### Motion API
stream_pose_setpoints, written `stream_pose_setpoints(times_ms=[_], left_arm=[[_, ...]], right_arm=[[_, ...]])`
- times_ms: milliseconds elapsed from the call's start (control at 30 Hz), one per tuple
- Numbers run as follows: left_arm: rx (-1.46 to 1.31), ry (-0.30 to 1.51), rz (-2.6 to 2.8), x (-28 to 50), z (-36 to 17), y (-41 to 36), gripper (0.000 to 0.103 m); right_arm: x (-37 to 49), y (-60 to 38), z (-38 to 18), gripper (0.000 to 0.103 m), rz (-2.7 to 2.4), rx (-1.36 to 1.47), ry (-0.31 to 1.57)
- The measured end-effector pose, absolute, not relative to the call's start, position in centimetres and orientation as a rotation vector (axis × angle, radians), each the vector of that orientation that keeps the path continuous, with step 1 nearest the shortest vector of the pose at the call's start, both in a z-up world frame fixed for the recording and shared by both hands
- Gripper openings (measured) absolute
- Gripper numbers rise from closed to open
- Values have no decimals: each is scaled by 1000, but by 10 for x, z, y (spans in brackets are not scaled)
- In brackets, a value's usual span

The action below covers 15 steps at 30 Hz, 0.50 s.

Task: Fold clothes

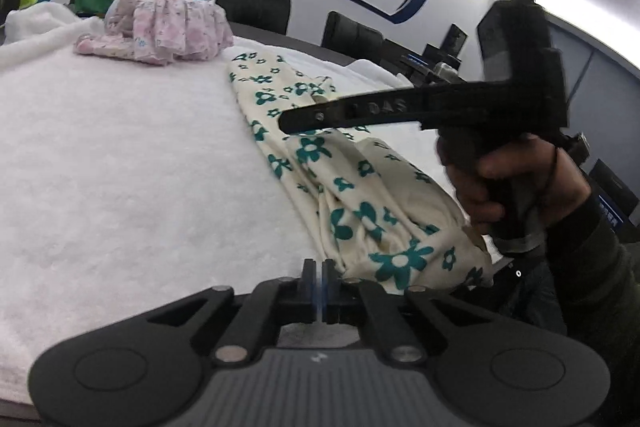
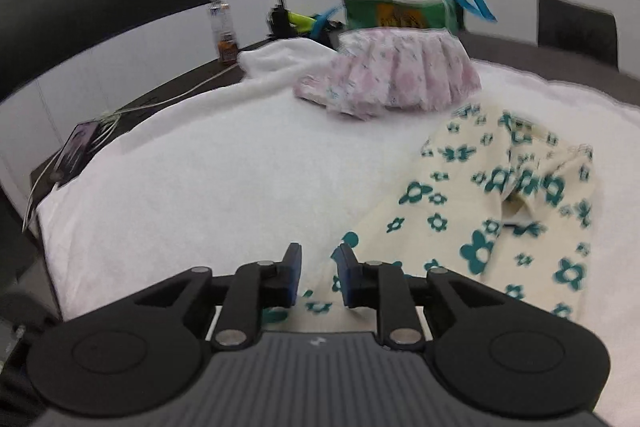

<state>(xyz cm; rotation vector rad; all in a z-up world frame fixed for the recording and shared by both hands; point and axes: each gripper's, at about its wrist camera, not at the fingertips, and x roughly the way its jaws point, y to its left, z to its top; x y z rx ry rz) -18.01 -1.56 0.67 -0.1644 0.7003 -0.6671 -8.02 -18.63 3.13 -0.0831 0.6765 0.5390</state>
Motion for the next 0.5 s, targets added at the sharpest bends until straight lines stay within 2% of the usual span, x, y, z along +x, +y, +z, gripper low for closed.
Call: stream_pose_setpoints(times_ms=[167, 267, 333, 400, 500], left_arm=[[-154, 650, -683, -180, 13, -15, 17], [-144, 635, -656, -181, 17, -13, 28], [-169, 622, -647, -182, 20, -5, 34], [-206, 615, -643, -181, 22, 3, 43], [-254, 587, -662, -178, 27, 12, 46]], right_arm=[[-95, -169, 20, 19, 546, -200, 723], [-98, -165, 11, 24, 510, -211, 709], [-107, -177, 27, 24, 501, -163, 646], [-121, -198, 51, 32, 482, -100, 553], [-147, -236, 79, 34, 413, -35, 452]])
